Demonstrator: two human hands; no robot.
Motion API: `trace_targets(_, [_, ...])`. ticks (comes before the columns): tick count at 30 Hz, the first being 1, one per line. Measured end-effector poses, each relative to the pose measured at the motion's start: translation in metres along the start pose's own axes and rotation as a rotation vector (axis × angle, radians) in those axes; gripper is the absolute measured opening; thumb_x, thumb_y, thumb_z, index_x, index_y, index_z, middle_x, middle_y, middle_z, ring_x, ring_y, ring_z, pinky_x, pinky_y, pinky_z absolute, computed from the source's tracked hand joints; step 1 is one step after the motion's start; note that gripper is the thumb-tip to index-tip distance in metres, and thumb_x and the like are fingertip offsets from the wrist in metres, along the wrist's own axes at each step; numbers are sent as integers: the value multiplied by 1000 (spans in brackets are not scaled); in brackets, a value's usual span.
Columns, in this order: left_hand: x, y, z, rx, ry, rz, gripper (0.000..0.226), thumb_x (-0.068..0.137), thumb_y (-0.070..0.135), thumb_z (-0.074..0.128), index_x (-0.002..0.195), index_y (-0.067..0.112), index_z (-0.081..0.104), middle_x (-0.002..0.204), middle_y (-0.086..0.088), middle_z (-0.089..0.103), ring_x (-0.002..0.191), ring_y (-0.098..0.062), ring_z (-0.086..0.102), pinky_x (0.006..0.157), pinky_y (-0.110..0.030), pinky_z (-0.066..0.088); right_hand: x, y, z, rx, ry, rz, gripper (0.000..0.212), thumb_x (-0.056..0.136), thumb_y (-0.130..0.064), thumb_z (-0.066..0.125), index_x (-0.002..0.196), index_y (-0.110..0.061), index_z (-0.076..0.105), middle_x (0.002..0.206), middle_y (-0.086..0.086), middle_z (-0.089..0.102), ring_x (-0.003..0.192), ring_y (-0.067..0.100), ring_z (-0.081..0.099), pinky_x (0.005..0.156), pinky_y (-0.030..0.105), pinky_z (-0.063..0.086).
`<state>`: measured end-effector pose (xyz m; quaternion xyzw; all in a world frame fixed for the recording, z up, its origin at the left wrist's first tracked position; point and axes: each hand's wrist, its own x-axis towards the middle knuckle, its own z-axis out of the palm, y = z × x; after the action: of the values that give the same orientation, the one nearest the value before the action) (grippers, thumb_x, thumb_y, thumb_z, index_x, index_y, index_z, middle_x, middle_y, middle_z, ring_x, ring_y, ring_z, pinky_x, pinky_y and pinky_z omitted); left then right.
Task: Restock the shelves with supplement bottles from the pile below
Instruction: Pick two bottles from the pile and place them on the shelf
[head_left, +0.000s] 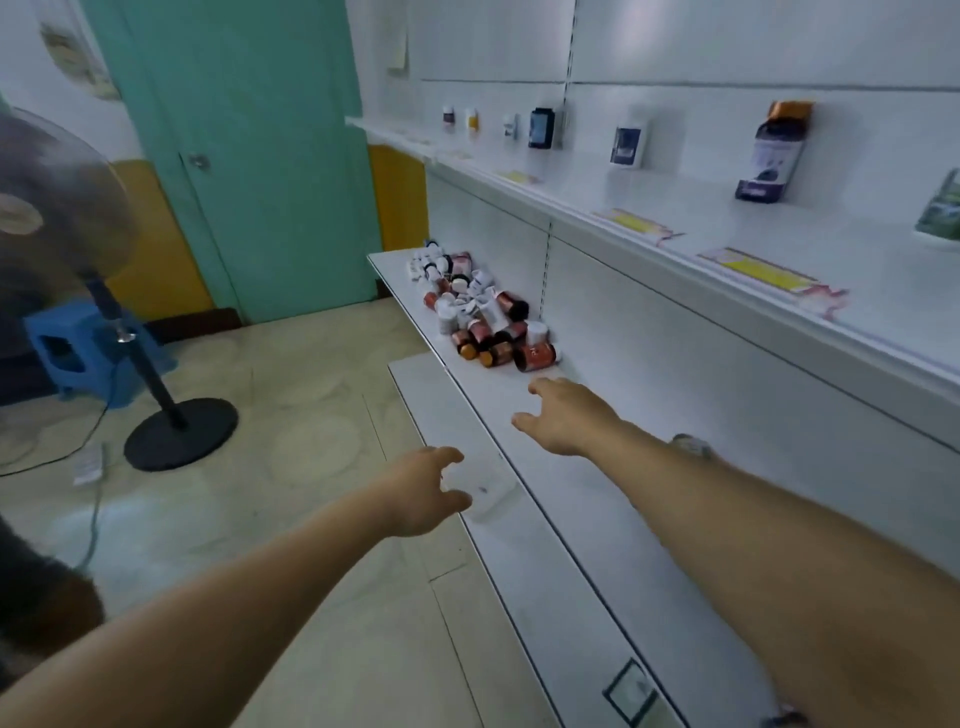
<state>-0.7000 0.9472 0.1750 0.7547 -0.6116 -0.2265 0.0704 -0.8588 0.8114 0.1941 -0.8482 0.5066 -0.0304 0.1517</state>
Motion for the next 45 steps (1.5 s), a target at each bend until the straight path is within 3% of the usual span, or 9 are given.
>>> trace_targets(11, [230, -88, -57, 52, -137, 37, 62, 90, 44, 55, 144, 24, 33, 149, -2, 37, 132, -22, 40, 109, -35, 34, 238, -24, 26, 200, -65, 206, 65, 91, -50, 52, 142, -14, 38, 145, 12, 43, 128, 32, 44, 102, 39, 41])
trace_targets(20, [423, -177, -88, 148, -320, 229, 65, 90, 44, 55, 146, 21, 30, 152, -3, 30, 136, -22, 34, 111, -32, 31, 376, -26, 84, 338, 1, 516, 63, 88, -49, 55, 137, -11, 43, 138, 15, 48, 123, 34, 48, 99, 38, 42])
trace_targets(25, [526, -207, -106, 291, -383, 385, 67, 92, 45, 52, 148, 22, 25, 154, -5, 25, 140, -24, 26, 113, -34, 27, 431, -25, 115, 380, -6, 689, 65, 89, -49, 53, 141, -13, 36, 141, 17, 42, 126, 36, 45, 103, 42, 40])
trace_targets(30, [602, -202, -80, 443, -323, 537, 73, 92, 42, 51, 151, 23, 13, 158, -6, 9, 144, -28, 11, 114, -43, 24, 481, -15, 148, 419, 10, 734, 63, 87, -44, 57, 141, -23, 34, 130, 19, 47, 114, 38, 52, 95, 38, 45])
trace_targets(35, [650, -202, -40, 464, -174, 552, 75, 88, 10, 50, 150, 22, 9, 157, -4, 6, 144, -29, 6, 111, -44, 26, 521, 2, 188, 453, -118, 760, 80, 91, -47, 54, 151, -39, 0, 147, 17, 28, 127, 36, 42, 107, 40, 37])
trace_targets(37, [657, -205, -30, 501, -104, 574, 80, 86, 9, 52, 150, 20, 6, 153, -7, 12, 141, -31, 12, 110, -41, 26, 523, 3, 202, 413, -126, 755, 77, 92, -48, 52, 151, -37, 5, 145, 18, 33, 125, 37, 42, 106, 44, 38])
trace_targets(39, [661, -210, -25, 579, -11, 618, 79, 86, 12, 52, 151, 18, 6, 145, -10, 21, 134, -31, 21, 109, -38, 25, 518, -1, 211, 377, -8, 742, 68, 91, -44, 55, 148, -32, 19, 132, 19, 43, 115, 39, 48, 99, 45, 43])
trace_targets(42, [669, -217, -22, 595, 79, 678, 67, 86, 15, 54, 145, 16, 22, 142, -9, 26, 133, -30, 23, 110, -37, 24, 506, -4, 218, 331, 151, 765, 58, 93, -37, 55, 143, -24, 27, 117, 20, 45, 98, 40, 54, 86, 44, 48])
trace_targets(45, [678, -221, -23, 533, 38, 724, 58, 86, 27, 62, 136, 13, 35, 144, -8, 34, 137, -28, 25, 112, -38, 23, 497, -4, 212, 362, 304, 747, 44, 95, -22, 54, 134, -11, 39, 120, 20, 43, 94, 41, 56, 76, 37, 45])
